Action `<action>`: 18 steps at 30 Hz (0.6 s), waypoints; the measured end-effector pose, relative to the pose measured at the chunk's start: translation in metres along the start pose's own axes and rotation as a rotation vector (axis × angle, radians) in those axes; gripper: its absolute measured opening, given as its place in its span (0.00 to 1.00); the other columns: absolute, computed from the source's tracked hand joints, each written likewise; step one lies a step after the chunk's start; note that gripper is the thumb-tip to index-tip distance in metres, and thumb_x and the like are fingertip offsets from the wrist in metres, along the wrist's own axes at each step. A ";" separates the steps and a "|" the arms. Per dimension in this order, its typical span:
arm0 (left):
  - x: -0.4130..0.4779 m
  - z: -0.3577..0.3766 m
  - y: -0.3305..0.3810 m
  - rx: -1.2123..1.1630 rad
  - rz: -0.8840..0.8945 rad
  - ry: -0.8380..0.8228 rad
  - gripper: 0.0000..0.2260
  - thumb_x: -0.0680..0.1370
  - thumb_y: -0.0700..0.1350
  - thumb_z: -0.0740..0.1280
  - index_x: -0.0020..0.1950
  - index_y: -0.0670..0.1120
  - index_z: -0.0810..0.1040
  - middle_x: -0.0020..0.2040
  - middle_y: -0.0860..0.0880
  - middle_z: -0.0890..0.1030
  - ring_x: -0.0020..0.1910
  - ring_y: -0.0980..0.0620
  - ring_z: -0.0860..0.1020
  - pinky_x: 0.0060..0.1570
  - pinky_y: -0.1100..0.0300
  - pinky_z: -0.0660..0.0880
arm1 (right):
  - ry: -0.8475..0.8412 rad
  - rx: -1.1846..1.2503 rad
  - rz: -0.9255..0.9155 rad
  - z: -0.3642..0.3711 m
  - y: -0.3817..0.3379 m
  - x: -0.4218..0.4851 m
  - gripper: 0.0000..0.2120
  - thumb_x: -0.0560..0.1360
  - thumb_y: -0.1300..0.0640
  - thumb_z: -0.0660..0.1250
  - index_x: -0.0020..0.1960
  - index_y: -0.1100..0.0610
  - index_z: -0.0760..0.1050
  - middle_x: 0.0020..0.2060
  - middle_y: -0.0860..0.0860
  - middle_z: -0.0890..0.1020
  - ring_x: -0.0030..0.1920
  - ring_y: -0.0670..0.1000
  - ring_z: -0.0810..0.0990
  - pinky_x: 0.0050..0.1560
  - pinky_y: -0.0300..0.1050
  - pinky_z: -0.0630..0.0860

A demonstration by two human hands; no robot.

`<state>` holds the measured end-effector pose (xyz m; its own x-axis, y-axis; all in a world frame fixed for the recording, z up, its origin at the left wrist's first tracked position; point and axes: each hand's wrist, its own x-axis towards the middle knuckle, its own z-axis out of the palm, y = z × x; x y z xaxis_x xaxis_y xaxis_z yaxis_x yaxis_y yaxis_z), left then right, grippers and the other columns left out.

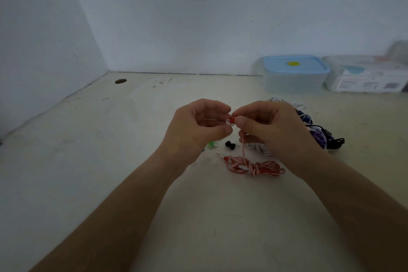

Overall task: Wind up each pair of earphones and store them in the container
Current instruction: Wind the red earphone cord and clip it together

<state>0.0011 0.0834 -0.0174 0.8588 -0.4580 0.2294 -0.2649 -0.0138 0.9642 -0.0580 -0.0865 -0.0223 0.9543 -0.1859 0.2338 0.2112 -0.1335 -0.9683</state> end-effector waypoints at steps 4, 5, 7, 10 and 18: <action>0.000 0.000 0.000 -0.022 0.007 -0.008 0.14 0.70 0.30 0.75 0.53 0.43 0.82 0.46 0.47 0.86 0.48 0.52 0.85 0.48 0.64 0.79 | 0.012 -0.001 0.000 0.000 0.000 0.000 0.04 0.74 0.64 0.72 0.49 0.60 0.83 0.38 0.56 0.86 0.35 0.51 0.84 0.39 0.40 0.81; 0.000 -0.001 0.000 -0.029 0.006 -0.009 0.14 0.70 0.30 0.74 0.53 0.43 0.82 0.46 0.47 0.86 0.48 0.51 0.85 0.48 0.64 0.79 | 0.019 0.000 0.003 -0.001 0.000 0.000 0.04 0.74 0.64 0.72 0.49 0.60 0.83 0.38 0.55 0.86 0.35 0.51 0.84 0.39 0.40 0.81; 0.000 -0.001 0.000 -0.043 0.001 -0.011 0.14 0.71 0.30 0.73 0.53 0.42 0.82 0.46 0.46 0.86 0.48 0.51 0.85 0.48 0.64 0.79 | 0.034 0.015 0.009 -0.001 0.000 0.000 0.04 0.73 0.64 0.73 0.48 0.61 0.81 0.36 0.55 0.85 0.35 0.52 0.84 0.38 0.40 0.81; 0.000 -0.001 0.000 -0.055 -0.006 -0.008 0.13 0.71 0.31 0.74 0.54 0.42 0.82 0.47 0.47 0.87 0.49 0.51 0.85 0.48 0.63 0.80 | 0.037 0.040 0.012 -0.002 -0.001 0.000 0.04 0.72 0.64 0.73 0.47 0.63 0.81 0.36 0.57 0.85 0.35 0.53 0.83 0.40 0.42 0.82; 0.000 -0.002 0.000 -0.073 -0.012 -0.017 0.12 0.70 0.35 0.75 0.52 0.43 0.82 0.46 0.45 0.86 0.47 0.48 0.85 0.50 0.59 0.81 | -0.001 0.096 0.039 -0.004 0.000 0.000 0.03 0.74 0.65 0.70 0.47 0.60 0.82 0.38 0.56 0.86 0.37 0.53 0.85 0.42 0.41 0.81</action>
<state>0.0018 0.0847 -0.0167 0.8541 -0.4730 0.2161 -0.2213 0.0456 0.9741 -0.0590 -0.0902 -0.0220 0.9624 -0.1879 0.1960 0.1934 -0.0325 -0.9806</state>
